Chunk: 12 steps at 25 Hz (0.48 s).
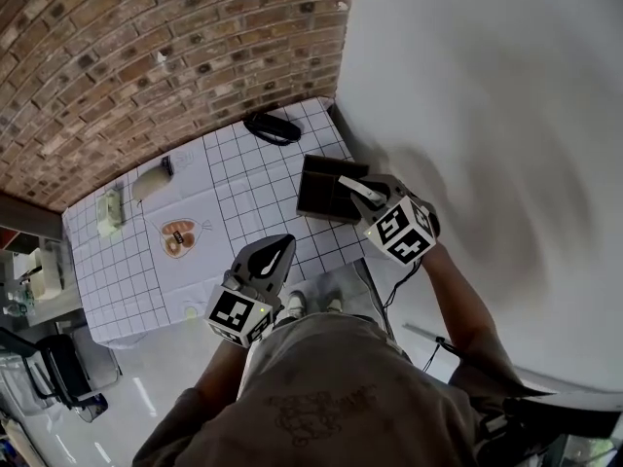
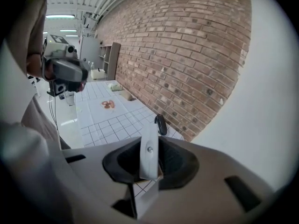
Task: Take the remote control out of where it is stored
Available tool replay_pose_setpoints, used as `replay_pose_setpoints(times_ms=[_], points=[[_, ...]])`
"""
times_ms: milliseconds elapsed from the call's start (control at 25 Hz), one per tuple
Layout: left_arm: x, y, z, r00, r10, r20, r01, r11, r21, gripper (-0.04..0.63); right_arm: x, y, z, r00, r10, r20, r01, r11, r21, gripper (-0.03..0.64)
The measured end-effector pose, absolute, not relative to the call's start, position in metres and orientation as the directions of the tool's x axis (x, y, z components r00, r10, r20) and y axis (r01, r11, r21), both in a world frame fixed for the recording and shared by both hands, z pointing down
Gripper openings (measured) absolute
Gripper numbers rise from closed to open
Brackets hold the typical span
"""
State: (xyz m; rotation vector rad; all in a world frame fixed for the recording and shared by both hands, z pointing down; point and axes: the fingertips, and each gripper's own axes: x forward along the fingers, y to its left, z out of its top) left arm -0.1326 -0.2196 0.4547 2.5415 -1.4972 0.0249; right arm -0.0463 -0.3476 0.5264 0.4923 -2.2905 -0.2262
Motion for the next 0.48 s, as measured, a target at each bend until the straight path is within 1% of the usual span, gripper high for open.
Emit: replay_pose_setpoints(times_ms=[160, 280, 360, 480], points=[[-0.136, -0.224, 0.457, 0.489, -0.861, 0.139, -0.871, -0.472, 0.137, 0.005, -0.044, -0.337, 0.479, -0.689, -0.451, 0.567, -0.314, 0.891, 0.328, 0.083], [-0.134, -0.231, 0.444, 0.483, -0.87, 0.104, -0.875, -0.475, 0.094, 0.005, -0.038, -0.331, 0.45, -0.72, -0.475, 0.506, -0.347, 0.878, 0.331, 0.083], [-0.133, -0.234, 0.437, 0.484, -0.871, 0.084, -0.875, -0.478, 0.077, 0.005, -0.037, -0.326, 0.434, -0.748, -0.469, 0.47, -0.357, 0.881, 0.31, 0.083], [-0.133, -0.236, 0.436, 0.485, -0.869, 0.1, -0.874, -0.48, 0.073, 0.005, -0.035, -0.318, 0.415, -0.782, -0.463, 0.418, -0.362, 0.883, 0.3, 0.083]])
